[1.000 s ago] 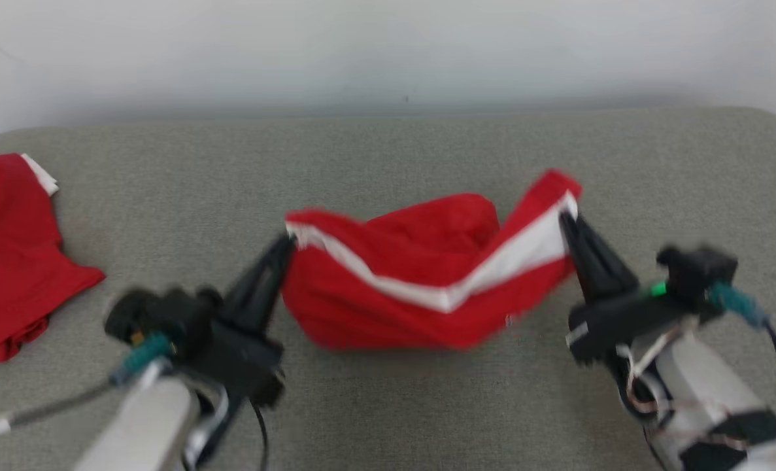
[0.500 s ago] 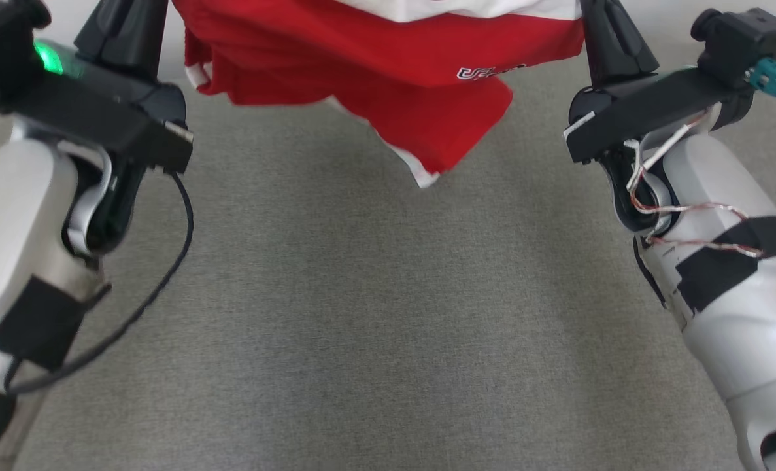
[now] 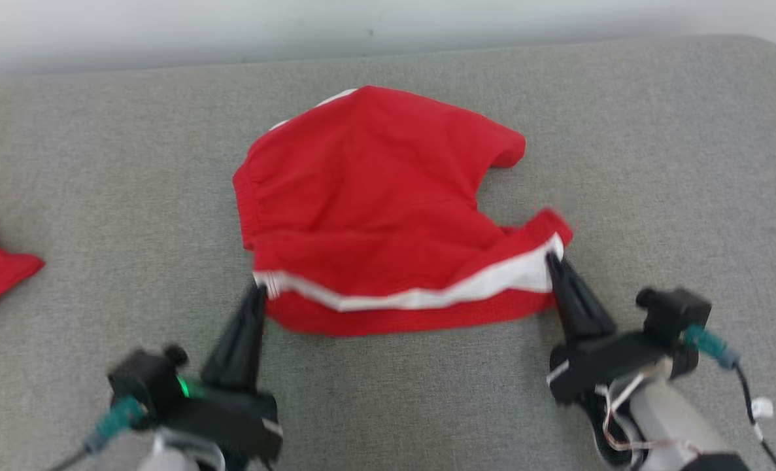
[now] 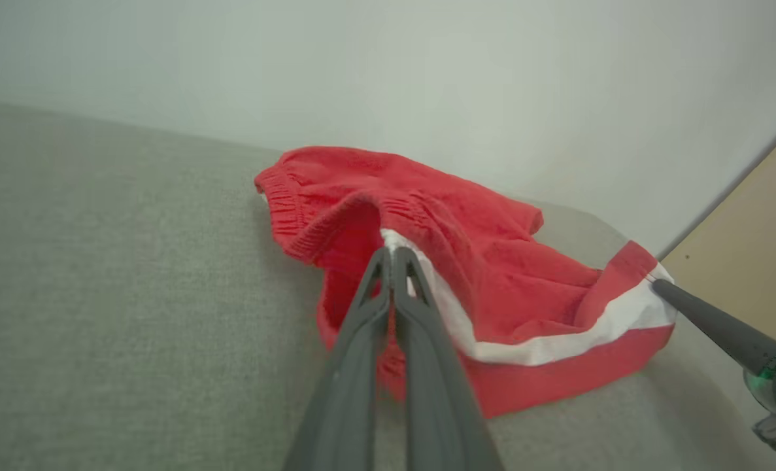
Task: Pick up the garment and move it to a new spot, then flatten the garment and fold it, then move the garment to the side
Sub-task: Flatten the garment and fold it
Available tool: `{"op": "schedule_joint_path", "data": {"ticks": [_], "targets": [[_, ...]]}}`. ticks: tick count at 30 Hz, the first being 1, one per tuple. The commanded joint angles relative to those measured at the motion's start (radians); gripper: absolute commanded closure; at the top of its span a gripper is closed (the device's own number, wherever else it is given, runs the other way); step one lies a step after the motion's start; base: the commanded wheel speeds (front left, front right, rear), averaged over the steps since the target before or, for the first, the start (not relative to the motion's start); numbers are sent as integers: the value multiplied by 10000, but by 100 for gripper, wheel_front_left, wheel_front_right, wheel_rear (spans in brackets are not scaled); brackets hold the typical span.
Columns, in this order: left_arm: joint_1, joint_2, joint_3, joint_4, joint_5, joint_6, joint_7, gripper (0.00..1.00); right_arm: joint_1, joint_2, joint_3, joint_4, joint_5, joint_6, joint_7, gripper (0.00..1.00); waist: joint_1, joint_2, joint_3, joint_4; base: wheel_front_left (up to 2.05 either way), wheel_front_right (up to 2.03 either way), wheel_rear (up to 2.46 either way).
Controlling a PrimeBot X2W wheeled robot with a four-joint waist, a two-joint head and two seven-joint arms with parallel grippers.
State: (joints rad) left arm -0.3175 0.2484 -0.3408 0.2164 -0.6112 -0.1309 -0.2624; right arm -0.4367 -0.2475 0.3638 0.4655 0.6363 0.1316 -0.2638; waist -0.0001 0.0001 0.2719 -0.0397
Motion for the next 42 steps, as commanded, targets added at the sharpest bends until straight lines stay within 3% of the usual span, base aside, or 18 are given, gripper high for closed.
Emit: {"op": "schedule_joint_path", "data": {"ticks": [1,5,6,7,8,9,19,26,40,41,42], "targets": [[624,-191,-8,95,364,13,-32,100,513,89,-80,-84,-295,-19,-8,100,1,-1,-137,102,0,0,0],[1133,-477,-121,422,616,11,-31,100,982,253,-344,-3,-450,-19,-8,100,1,-1,-330,198,0,0,0],[1252,-512,-99,562,657,11,-33,100,1098,320,-479,-33,-419,-19,-7,80,1,-1,-409,229,0,0,0],[1327,-573,-19,618,670,11,-33,80,1221,344,-550,-45,-456,-19,-7,29,1,-1,-512,265,0,0,0],[1374,-641,79,634,688,10,-33,17,1346,349,-569,-83,-501,-19,-7,0,1,-1,-605,296,0,0,0],[1475,-706,175,675,685,10,-31,0,1471,338,-586,-133,-496,-19,-7,0,1,-1,-725,324,0,0,0],[2148,-681,529,53,1105,9,-32,0,2481,-333,-976,-1004,-820,-19,-8,0,1,-1,-1065,457,0,0,0],[1455,-329,-80,767,1177,10,-32,0,1607,-754,-82,-2,-588,-19,-7,0,1,-1,-1032,389,0,0,0],[-238,-144,-1240,2697,512,9,-33,0,220,-645,1125,1488,-234,-20,-8,0,1,-1,-618,317,0,0,0],[-311,-182,-1355,2816,368,9,-33,19,165,-647,1250,1551,-230,-20,-8,73,1,-1,-597,336,0,0,0],[-418,-173,-1441,2886,246,9,-33,100,141,-648,1346,1612,-196,-20,-7,100,1,-1,-583,356,0,0,0]]}}
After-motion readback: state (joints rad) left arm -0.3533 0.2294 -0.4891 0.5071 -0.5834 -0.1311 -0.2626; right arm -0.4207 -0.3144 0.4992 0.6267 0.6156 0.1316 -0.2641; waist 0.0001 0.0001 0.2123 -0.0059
